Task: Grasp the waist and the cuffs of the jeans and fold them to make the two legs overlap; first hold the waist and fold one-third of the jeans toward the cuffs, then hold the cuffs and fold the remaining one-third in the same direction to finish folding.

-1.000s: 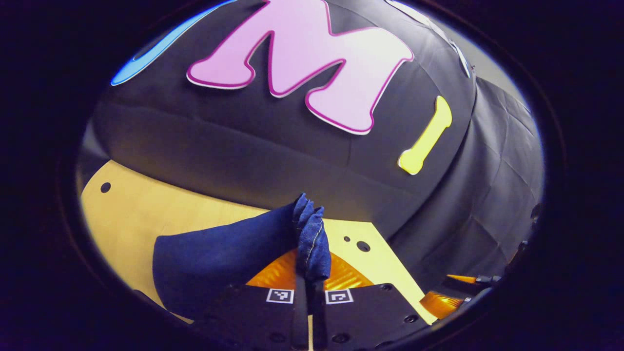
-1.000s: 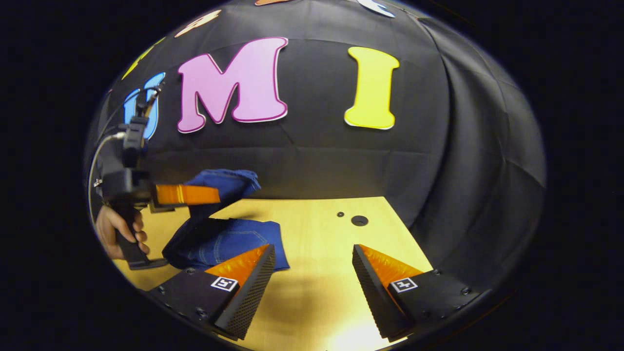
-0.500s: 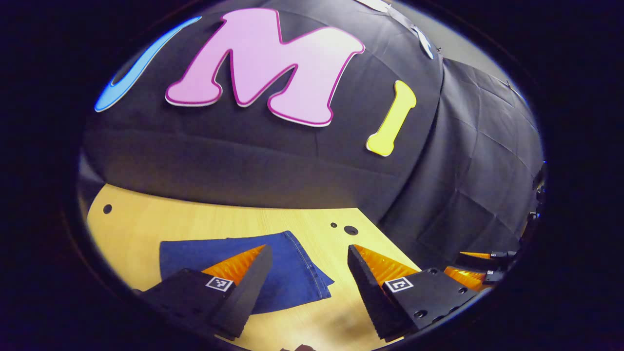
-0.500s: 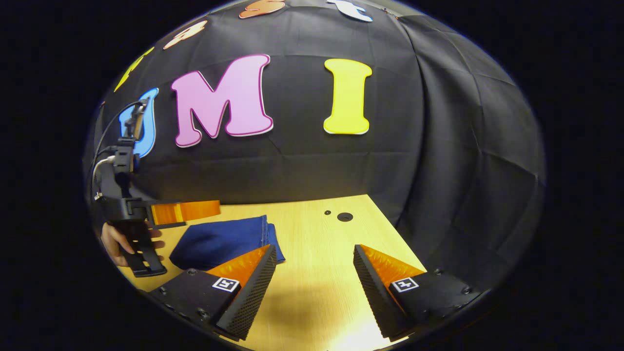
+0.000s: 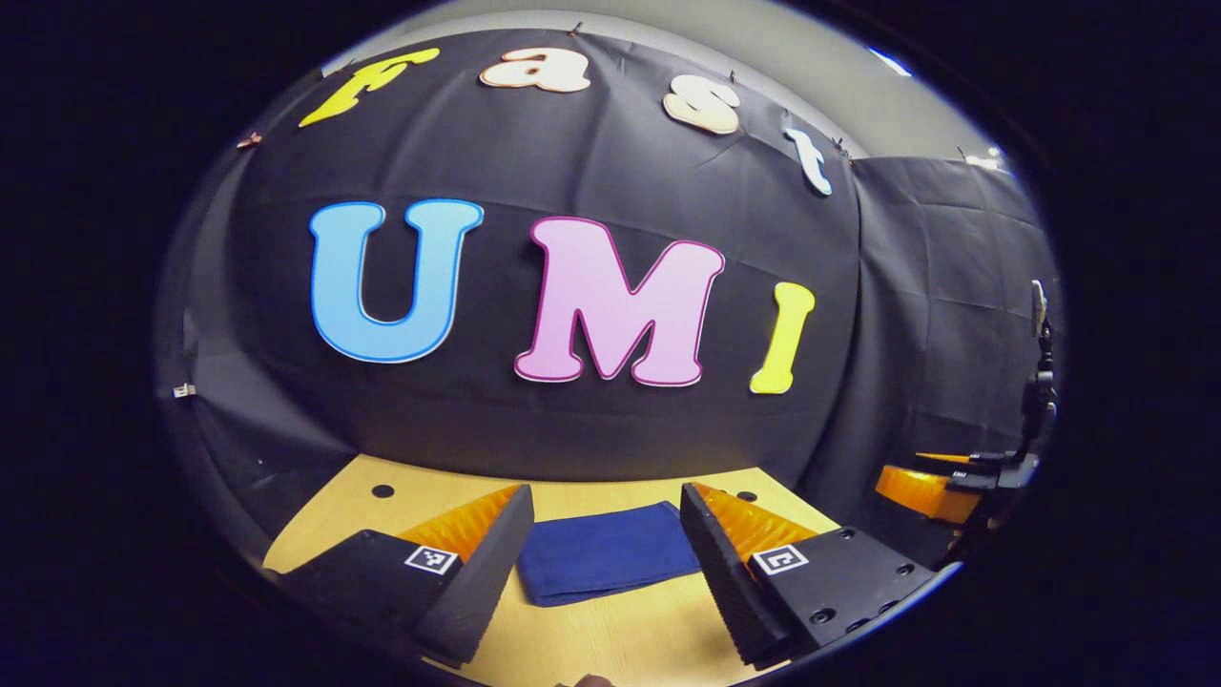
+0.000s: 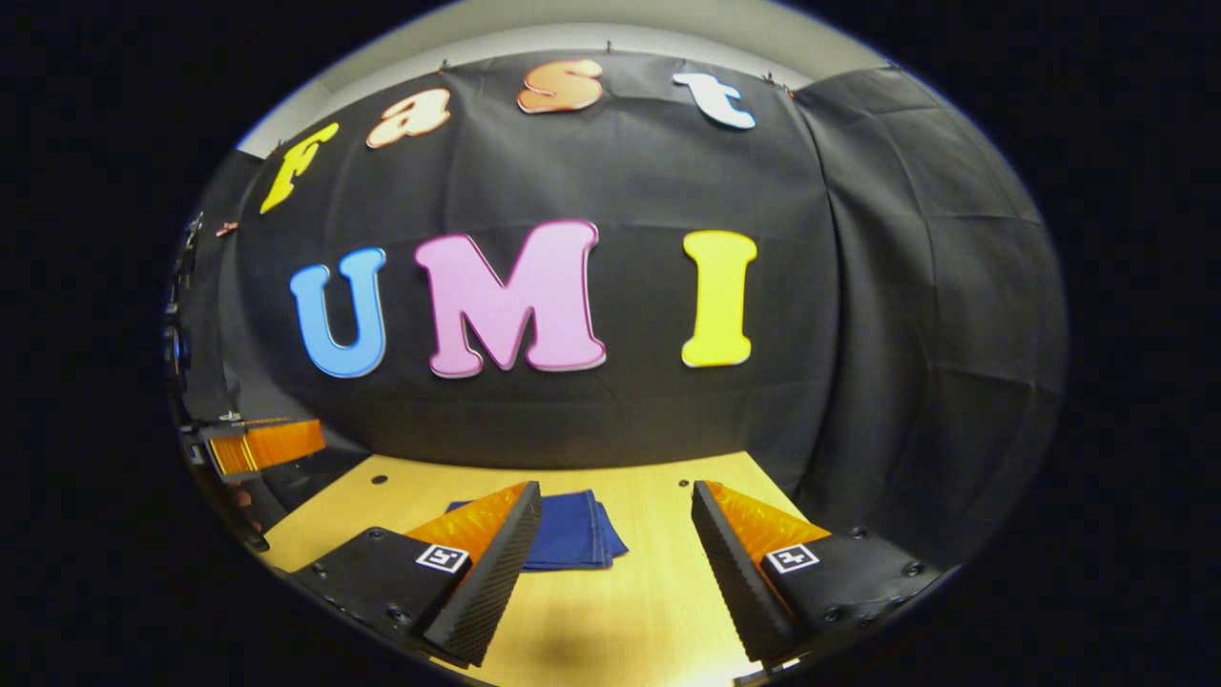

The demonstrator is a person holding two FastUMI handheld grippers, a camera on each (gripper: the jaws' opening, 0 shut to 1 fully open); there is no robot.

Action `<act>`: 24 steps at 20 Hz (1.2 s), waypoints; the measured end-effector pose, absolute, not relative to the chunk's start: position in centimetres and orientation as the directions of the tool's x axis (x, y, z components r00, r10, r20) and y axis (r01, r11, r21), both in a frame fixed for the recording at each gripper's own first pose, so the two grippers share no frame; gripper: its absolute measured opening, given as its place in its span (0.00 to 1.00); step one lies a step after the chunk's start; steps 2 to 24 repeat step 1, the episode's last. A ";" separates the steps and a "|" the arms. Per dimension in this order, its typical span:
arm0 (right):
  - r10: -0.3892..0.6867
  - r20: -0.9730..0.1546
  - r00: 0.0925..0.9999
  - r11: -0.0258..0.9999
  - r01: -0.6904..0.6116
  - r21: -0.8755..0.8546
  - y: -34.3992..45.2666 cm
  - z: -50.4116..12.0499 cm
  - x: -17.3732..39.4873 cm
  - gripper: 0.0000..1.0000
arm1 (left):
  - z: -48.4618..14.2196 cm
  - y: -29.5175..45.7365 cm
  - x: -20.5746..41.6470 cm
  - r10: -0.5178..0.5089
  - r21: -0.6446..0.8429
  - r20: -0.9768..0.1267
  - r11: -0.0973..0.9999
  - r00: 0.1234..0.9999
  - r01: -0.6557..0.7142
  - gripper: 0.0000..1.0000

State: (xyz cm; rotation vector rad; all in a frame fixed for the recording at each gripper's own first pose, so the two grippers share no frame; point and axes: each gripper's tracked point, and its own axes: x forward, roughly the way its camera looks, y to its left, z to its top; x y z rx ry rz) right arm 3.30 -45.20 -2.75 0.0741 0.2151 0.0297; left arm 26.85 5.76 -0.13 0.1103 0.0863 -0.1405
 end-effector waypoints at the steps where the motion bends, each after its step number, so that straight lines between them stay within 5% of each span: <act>1: 0.041 -0.192 0.981 0.996 -0.025 0.084 -44.5 -1.5 2.5 0.96 | 0.4 6.7 25.3 -0.123 0.107 -0.079 0.985 0.989 0.131 0.96; 24: 0.041 -0.192 0.981 0.996 -0.025 0.084 -44.5 -1.5 2.5 0.96 | 0.4 6.7 25.3 -0.123 0.107 -0.079 0.985 0.989 0.131 0.96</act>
